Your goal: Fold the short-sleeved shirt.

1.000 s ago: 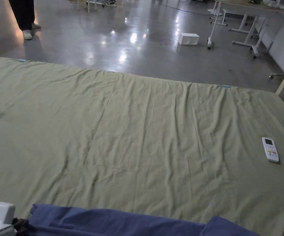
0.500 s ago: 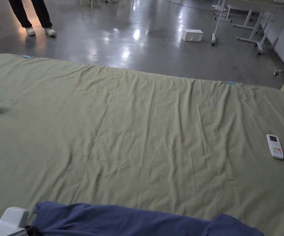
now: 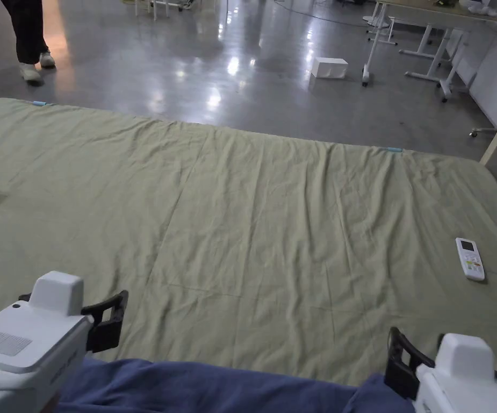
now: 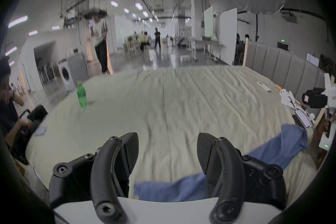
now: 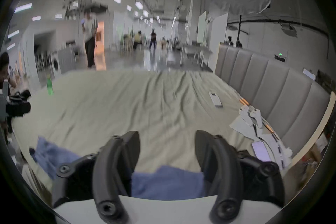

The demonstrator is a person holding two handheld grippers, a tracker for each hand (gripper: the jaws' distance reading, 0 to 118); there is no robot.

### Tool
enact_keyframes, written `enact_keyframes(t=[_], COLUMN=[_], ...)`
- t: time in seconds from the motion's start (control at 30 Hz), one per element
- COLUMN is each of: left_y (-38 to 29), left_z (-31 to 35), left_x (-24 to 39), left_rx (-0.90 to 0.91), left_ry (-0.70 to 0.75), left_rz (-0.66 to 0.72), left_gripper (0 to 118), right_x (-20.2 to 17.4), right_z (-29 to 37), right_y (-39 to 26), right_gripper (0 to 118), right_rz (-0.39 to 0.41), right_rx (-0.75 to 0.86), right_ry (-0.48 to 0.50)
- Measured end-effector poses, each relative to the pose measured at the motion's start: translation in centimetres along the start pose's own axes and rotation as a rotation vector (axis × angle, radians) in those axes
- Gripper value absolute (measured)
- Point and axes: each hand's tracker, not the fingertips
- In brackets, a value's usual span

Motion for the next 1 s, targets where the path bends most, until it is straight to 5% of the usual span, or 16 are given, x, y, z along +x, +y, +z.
enact_keyframes(t=[0.07, 0.17, 0.27, 0.37, 0.63, 1.0], left_y=[0.7, 1.0, 1.2, 1.3, 2.4, -3.0], left_z=[0.1, 0.4, 0.7, 0.8, 1.7, -0.5], left_x=[1.1, 2.3, 2.8, 3.1, 1.2, -12.1], left_rx=[0.063, 0.164, 0.207, 0.235, 0.265, -0.275], left_ry=[0.031, 0.095, 0.108, 0.129, 0.123, -0.203], left_rz=[0.001, 0.001, 0.02, 0.027, 0.073, 0.306], left_gripper=[58, 18, 5, 0, 0, 0], right_x=[-1.3, -3.3, -4.5, -5.8, -7.3, -7.7], right_z=[-0.2, -0.4, -0.4, 0.3, 0.2, -1.4], right_y=[0.1, 0.7, 1.3, 2.8, 4.6, 3.2], right_gripper=[48, 29, 5, 0, 0, 0], right_rz=[-0.022, -0.016, -0.02, 0.079, 0.057, 0.093], right_rx=[0.088, 0.162, 0.253, 0.377, 0.387, 0.294], right_ry=[-0.034, -0.057, -0.058, -0.107, -0.064, -0.04])
